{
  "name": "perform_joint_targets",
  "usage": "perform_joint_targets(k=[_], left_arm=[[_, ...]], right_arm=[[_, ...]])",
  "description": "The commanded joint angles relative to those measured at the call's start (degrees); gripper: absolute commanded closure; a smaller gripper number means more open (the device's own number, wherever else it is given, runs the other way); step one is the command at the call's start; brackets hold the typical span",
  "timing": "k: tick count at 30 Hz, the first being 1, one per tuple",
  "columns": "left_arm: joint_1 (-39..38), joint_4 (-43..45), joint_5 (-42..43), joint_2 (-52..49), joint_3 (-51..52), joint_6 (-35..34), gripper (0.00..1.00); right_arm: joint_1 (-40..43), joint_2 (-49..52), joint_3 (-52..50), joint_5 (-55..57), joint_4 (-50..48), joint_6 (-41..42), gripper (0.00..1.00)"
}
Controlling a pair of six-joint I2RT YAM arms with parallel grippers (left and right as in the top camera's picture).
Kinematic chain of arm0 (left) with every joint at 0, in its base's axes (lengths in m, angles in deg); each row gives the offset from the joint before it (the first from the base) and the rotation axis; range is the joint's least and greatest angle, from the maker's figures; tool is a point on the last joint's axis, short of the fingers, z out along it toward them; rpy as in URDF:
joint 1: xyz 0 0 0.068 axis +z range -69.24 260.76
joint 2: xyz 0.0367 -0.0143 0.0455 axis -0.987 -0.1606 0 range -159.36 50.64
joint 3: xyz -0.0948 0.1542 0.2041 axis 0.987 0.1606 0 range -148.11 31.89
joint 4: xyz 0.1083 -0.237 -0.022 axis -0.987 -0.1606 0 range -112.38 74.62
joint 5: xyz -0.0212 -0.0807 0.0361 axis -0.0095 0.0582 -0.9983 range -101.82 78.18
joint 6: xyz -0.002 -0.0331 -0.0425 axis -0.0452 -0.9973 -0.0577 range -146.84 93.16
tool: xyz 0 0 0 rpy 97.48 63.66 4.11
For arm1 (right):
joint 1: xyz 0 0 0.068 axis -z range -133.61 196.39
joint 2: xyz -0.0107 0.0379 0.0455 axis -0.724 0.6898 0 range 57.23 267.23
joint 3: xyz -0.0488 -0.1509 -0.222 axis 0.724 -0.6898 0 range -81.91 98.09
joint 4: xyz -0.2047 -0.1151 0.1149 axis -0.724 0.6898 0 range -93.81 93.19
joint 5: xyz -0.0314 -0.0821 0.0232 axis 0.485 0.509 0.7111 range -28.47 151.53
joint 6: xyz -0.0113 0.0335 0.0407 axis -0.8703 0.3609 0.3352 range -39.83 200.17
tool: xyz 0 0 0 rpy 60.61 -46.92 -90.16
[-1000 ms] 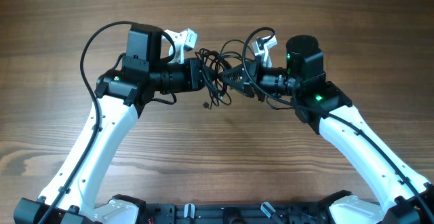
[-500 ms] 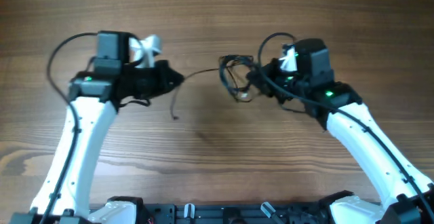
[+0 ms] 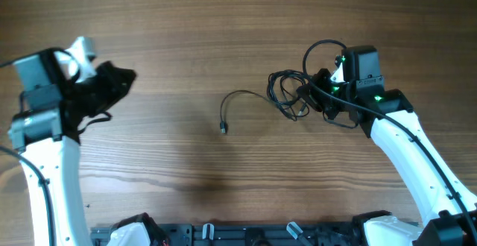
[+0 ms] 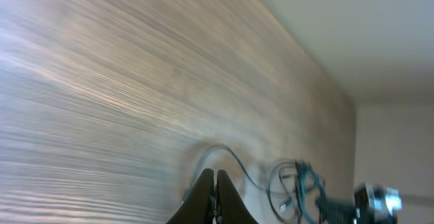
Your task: Untangle cables
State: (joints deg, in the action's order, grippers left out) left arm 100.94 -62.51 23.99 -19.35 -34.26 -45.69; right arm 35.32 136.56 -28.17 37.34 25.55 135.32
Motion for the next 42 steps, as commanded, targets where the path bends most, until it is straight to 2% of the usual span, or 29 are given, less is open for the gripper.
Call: perform_joint_targets(k=[1,4,6,10,13,16,20,26,33,42], left_arm=[[4.68,0.15,7.37,0.68,0.46,-1.29,0.96],[4.07,0.11,9.66,0.66,0.46,-1.09,0.96],[2.58,0.09,9.79,0.66,0.46,-1.07,0.91],[-2.32,0.13,9.81,0.66,0.46,-1.07,0.59],[-9.64,0.59,9.79,0.55,0.46,-1.07,0.41],[-15.10,1.88,9.81,0.46,0.46,-1.07,0.39],[-23.12,5.68,9.70,0.28,0.46,-0.55,0.28],[-30.27,9.64,6.14,-1.11,0.46,0.63,0.26],[-32.46,9.88,2.86,-2.56,0.46,0.63,0.27],[-32.46,13.20,3.41,-3.30,0.46,0.52,0.25]], right_arm=[[0.17,-0.90,1.11,-5.81,-3.21,-4.57,0.96],[0.15,-0.90,1.11,-16.76,-9.35,-6.64,0.96],[0.15,-0.90,1.11,-23.96,-14.12,-6.43,0.96],[0.15,-0.90,1.11,-35.32,-25.53,-2.12,0.96],[0.15,-0.90,1.11,-38.95,-32.26,3.61,0.96],[0.13,-0.90,1.11,-39.58,-33.31,6.64,0.96],[0.07,-0.90,1.11,-41.05,-33.44,10.86,0.96],[0.04,-0.90,1.11,-45.83,-39.21,18.99,0.96],[0.07,-0.90,1.11,-47.36,-51.71,29.00,0.96],[0.04,-0.90,1.11,-48.65,-52.04,30.62,0.96]])
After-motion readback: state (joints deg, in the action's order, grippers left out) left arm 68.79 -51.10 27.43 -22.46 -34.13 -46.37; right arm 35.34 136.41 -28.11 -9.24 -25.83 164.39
